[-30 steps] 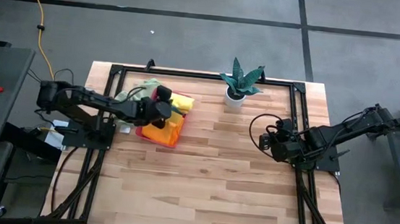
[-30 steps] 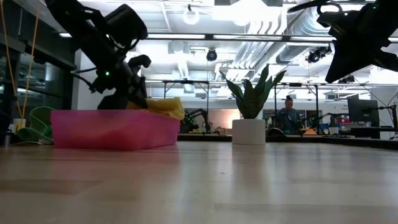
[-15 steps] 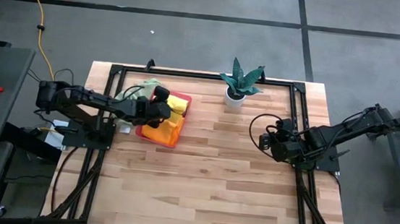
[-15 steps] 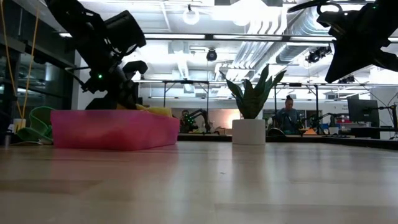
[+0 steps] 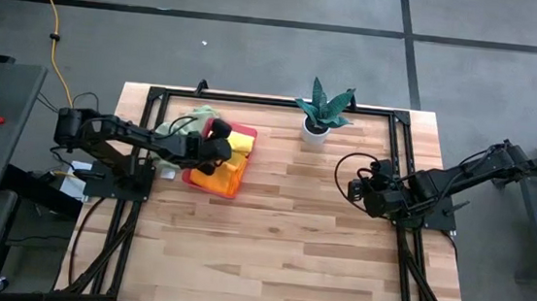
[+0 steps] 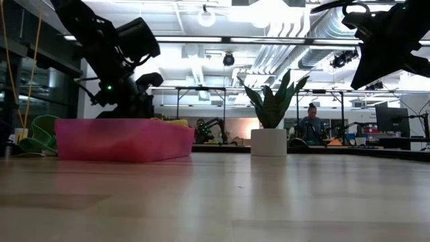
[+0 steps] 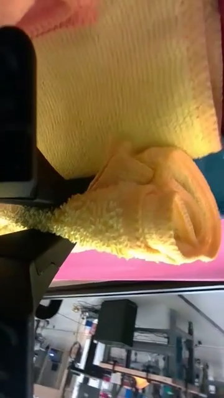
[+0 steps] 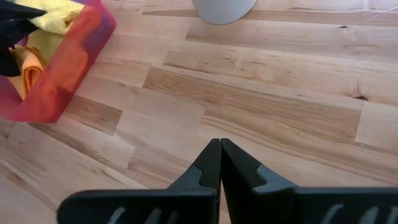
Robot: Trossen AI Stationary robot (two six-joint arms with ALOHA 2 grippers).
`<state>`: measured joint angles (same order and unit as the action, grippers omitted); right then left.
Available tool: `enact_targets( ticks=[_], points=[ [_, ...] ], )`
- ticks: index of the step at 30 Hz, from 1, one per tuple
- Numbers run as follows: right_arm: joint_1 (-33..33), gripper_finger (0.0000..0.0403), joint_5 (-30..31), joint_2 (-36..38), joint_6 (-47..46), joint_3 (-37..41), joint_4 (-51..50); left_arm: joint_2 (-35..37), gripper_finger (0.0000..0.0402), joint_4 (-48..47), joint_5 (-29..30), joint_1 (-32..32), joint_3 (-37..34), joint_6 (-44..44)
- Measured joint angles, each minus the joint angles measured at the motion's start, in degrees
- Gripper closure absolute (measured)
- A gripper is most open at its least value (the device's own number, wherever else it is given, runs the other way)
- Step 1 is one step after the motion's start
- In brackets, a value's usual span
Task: Fold microfiber towels
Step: Put the yellow microfiber cloth into the pink bin, then fold the green microfiber cloth
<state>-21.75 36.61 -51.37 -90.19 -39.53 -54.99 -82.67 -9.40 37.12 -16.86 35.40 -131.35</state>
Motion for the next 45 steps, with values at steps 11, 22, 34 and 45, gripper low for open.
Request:
enact_targets(
  ticks=[11, 22, 34, 45],
  points=[
    [0.0, 0.0403, 0.0, 0.0, 0.0, 0.0, 0.0, 0.0, 0.0294, 1.7, -1.7, 0.0, 0.0, 6.0],
    [0.0, 0.0403, -0.1, 0.0, 0.1, 0.0, 0.0, 3.5, 0.026, -0.9, -7.3, -0.1, 0.0, 12.2],
    [0.0, 0.0403, -0.1, 0.0, 0.2, 0.0, 0.0, 14.3, 0.0266, -3.4, -10.8, -0.3, 0.0, 22.5],
    [0.0, 0.0403, 3.3, 0.0, 3.1, 0.0, 4.0, 29.4, 0.0268, 26.1, -17.0, 0.9, 0.1, 61.5]
  ],
)
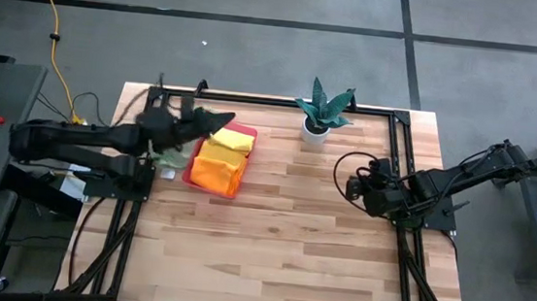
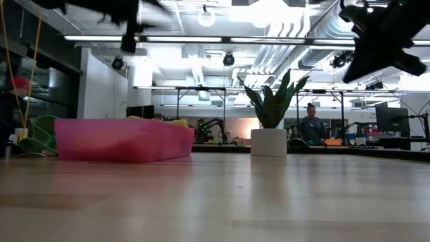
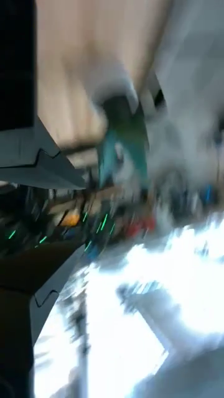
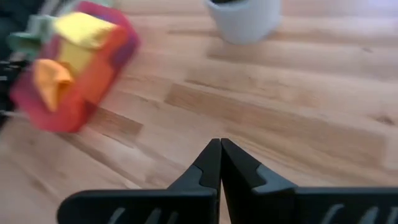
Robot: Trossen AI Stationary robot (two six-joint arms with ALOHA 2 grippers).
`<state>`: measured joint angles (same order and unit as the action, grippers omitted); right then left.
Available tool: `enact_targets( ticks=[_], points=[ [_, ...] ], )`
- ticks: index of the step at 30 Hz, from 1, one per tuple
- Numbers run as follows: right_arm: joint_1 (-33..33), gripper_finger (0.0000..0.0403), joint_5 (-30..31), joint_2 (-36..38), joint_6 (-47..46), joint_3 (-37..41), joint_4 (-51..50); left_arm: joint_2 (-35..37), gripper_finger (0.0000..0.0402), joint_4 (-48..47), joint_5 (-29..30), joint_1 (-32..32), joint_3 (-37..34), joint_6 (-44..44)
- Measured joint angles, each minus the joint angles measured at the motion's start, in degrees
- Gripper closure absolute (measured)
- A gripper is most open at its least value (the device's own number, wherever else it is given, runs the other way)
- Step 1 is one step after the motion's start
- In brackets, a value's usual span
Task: Fold microfiber towels
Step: Fold the green microfiber cloth
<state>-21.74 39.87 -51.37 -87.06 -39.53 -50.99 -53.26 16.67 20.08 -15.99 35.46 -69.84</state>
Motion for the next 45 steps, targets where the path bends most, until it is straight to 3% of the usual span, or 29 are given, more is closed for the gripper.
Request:
enact_targets(
  ticks=[2, 4, 7, 9, 13, 15, 19, 22, 34, 42, 45],
  points=[
    [0.0, 0.0403, 1.5, 0.0, 3.9, 0.0, 3.6, 2.1, 0.0269, 3.5, -5.3, 0.0, 1.0, 10.5],
    [0.0, 0.0403, 2.3, 0.0, 8.1, 0.0, 7.5, 4.2, 0.0269, 1.3, -11.1, 0.0, 3.4, 20.7],
    [0.4, 0.0403, 2.2, 0.0, 12.7, 0.0, 12.0, 6.5, 0.0269, -11.0, -13.5, 0.0, 9.2, 32.2],
    [1.0, 0.0403, 1.5, 0.0, 13.9, 0.0, 13.7, 7.0, 0.0269, -25.4, -9.7, -0.1, 14.7, 36.5],
    [2.4, 0.0403, 1.5, 0.0, 13.6, 0.0, 14.3, 4.2, 0.0269, -59.7, 4.6, -1.6, 26.8, 38.5],
    [3.1, 0.0403, 1.5, 0.0, 13.6, 0.0, 14.6, 1.4, 0.0269, -75.4, 8.4, -3.1, 30.8, 36.4],
    [4.2, 0.0403, 0.6, 0.0, 13.6, 0.0, 15.1, -4.1, 0.0269, -96.7, 6.5, -7.2, 32.7, 34.2],
    [5.0, 0.0403, -0.9, 0.0, 14.0, 0.0, 15.1, -8.8, 0.0269, -106.4, 3.0, -9.6, 31.7, 34.4],
    [6.1, 0.0403, -3.9, 0.0, 15.3, 0.0, 14.8, -25.5, 0.0269, -105.9, 2.8, -14.7, 24.4, 47.1],
    [6.1, 0.0403, -3.6, 0.0, 15.6, 0.0, 14.6, -29.7, 0.0269, -100.2, 3.3, -16.9, 15.9, 48.7],
    [6.1, 0.0403, -3.6, 0.0, 15.6, 0.0, 14.3, -29.7, 0.0269, -96.1, 7.0, -17.8, 13.2, 48.5]
  ],
)
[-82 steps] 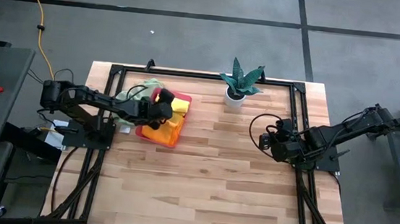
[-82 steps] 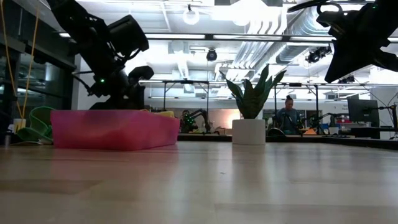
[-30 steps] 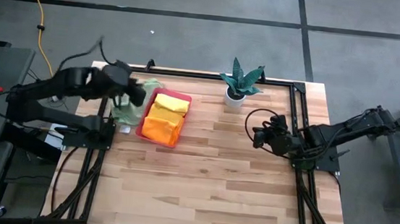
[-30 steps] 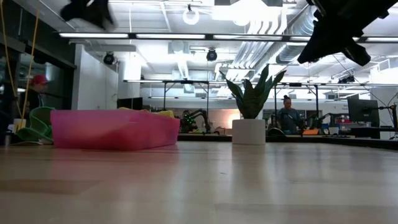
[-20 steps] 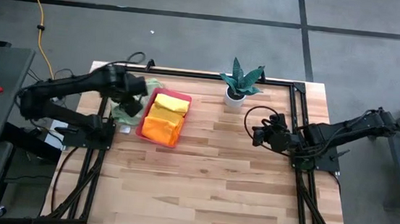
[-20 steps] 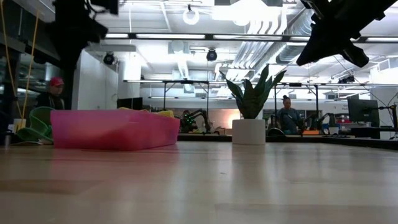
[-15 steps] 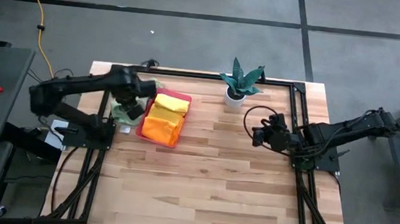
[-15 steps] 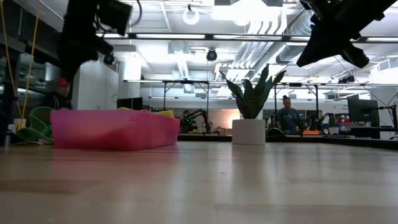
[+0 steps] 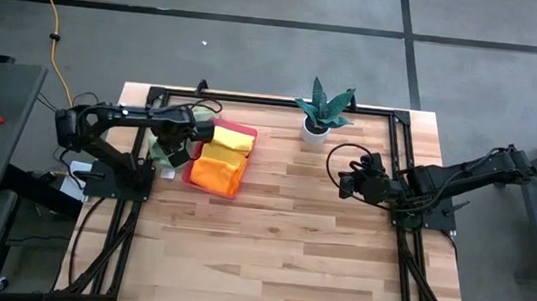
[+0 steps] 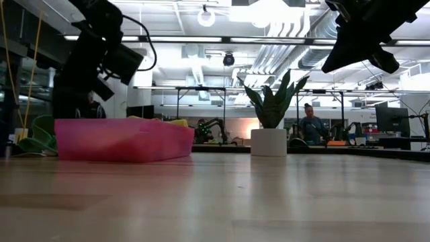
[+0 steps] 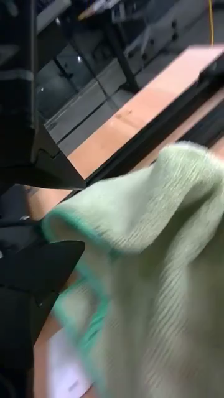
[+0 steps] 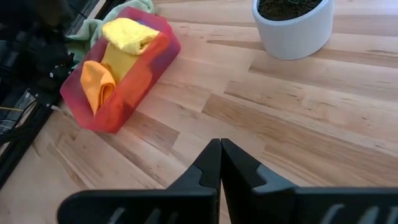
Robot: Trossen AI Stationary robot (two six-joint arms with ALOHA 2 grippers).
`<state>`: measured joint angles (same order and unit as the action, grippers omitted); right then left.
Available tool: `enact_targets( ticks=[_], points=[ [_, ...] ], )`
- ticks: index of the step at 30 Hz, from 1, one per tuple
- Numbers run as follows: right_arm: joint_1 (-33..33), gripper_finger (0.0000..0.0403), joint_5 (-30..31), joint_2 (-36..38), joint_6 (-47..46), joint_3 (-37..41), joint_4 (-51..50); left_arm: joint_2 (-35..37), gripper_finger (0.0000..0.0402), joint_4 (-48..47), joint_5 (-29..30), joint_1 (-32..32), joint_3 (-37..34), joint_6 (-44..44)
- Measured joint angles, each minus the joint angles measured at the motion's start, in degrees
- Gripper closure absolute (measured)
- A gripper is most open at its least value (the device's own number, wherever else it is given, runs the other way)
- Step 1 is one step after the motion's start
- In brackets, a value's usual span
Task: Fold microfiber towels
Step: Fold the green microfiber cloth
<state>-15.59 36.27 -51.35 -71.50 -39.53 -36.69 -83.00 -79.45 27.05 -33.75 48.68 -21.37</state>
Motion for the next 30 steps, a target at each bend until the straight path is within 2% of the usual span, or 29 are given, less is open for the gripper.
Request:
enact_targets(
  ticks=[5, 14, 16, 19, 22, 26, 30],
  points=[
    [0.0, 0.0403, 0.0, 0.0, 0.0, 0.0, 0.0, 0.0, 0.0269, 2.2, 4.5, -1.4, -1.5, -1.1],
    [0.0, 0.0403, -0.4, 0.0, 0.0, 0.0, 0.1, 0.0, 0.0272, 6.0, -0.2, -5.5, -3.9, 3.6],
    [0.0, 0.0403, -0.4, 0.0, 0.0, 0.0, 0.1, 0.0, 0.0287, 6.0, -0.7, -5.8, -3.7, 4.0],
    [0.0, 0.0403, -0.5, 0.0, 0.0, 0.0, 0.1, 0.6, 0.0339, 6.0, -1.4, -5.5, -2.2, 6.4],
    [0.0, 0.0403, -0.5, 0.0, 0.0, 0.0, 0.1, 2.0, 0.0391, 5.3, -1.1, -5.5, 0.9, 8.2],
    [0.0, 0.0403, -0.5, 0.0, 0.0, 0.0, 0.1, 5.7, 0.0395, 1.5, 1.3, -5.5, 9.1, 8.1],
    [0.0, 0.0403, -0.5, 0.0, 0.1, 0.0, 0.1, 9.7, 0.0398, -1.5, 3.3, -5.5, 22.2, 8.0]
  ],
)
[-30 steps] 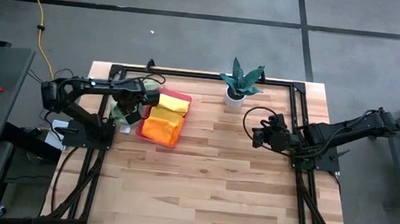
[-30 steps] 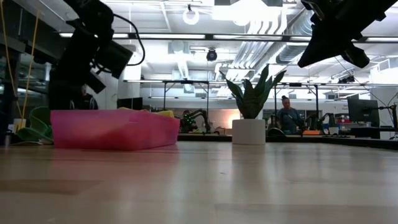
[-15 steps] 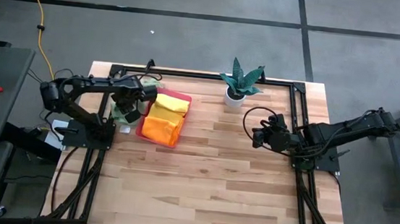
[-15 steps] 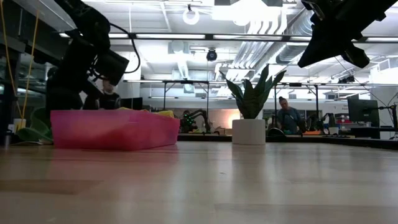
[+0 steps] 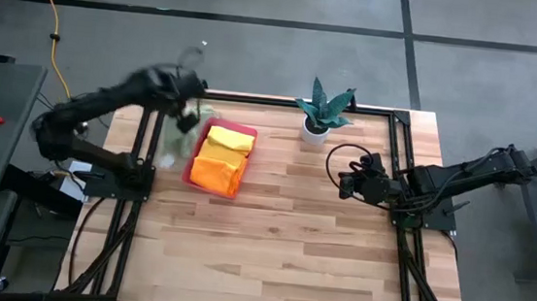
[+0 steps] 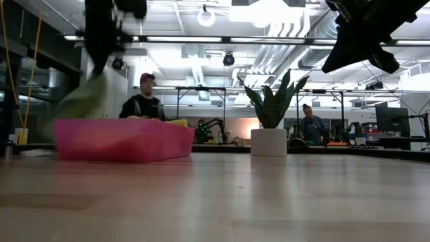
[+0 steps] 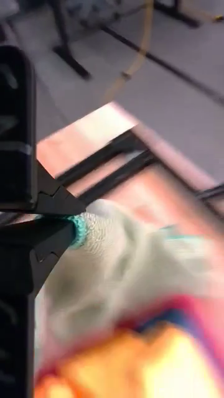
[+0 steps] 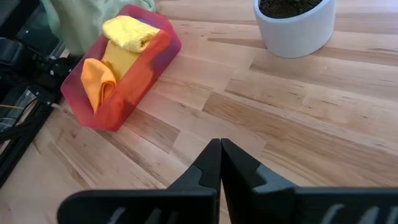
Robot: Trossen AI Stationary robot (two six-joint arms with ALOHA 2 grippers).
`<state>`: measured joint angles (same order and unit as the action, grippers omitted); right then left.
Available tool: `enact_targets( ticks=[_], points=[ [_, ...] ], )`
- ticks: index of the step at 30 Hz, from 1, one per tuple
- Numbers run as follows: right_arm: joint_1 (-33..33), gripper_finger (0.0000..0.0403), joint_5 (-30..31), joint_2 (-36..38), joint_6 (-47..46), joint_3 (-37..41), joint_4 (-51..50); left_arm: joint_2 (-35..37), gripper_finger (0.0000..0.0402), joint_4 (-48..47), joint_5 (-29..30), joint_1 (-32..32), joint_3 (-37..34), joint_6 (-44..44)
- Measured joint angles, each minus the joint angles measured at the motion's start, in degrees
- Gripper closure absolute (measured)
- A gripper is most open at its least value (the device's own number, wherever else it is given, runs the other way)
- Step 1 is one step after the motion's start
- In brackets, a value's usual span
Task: Fold microfiber towels
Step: Fold the green microfiber cloth
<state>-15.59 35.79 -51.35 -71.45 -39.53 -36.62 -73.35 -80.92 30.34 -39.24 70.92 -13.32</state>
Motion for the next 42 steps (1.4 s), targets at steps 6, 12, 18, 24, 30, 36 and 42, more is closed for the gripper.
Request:
enact_targets(
  ticks=[6, 12, 18, 24, 30, 36, 42],
  points=[
    [0.0, 0.0403, 0.0, 0.0, 0.6, 0.0, 0.0, 2.1, 0.04, -1.2, -1.2, 1.1, 25.4, 0.8],
    [0.0, 0.0403, -0.1, 0.0, 1.0, 0.0, 0.0, -0.5, 0.0401, 0.1, -6.2, 7.1, 47.4, -0.4],
    [0.0, 0.0403, -1.4, 0.0, 3.0, 0.0, 0.5, -7.3, 0.0401, 1.0, -7.0, 18.6, 60.3, -5.0],
    [0.0, 0.0403, -2.3, 0.0, 4.7, 0.0, 1.0, -15.9, 0.0401, 7.1, -8.3, 29.4, 63.7, -5.1],
    [0.0, 0.0403, -4.9, 0.6, 8.2, 0.0, 2.0, -23.9, 0.0402, 20.3, -23.5, 33.4, 64.0, -5.1],
    [-0.2, 0.0403, -7.6, 3.2, 12.6, 0.0, 2.3, -29.3, 0.0402, 27.3, -34.9, 35.7, 64.0, -7.3],
    [-0.2, 0.0403, -7.4, 6.8, 15.1, 0.0, 2.4, -30.6, 0.0402, 18.9, -25.2, 35.5, 64.0, -9.7]
  ],
)
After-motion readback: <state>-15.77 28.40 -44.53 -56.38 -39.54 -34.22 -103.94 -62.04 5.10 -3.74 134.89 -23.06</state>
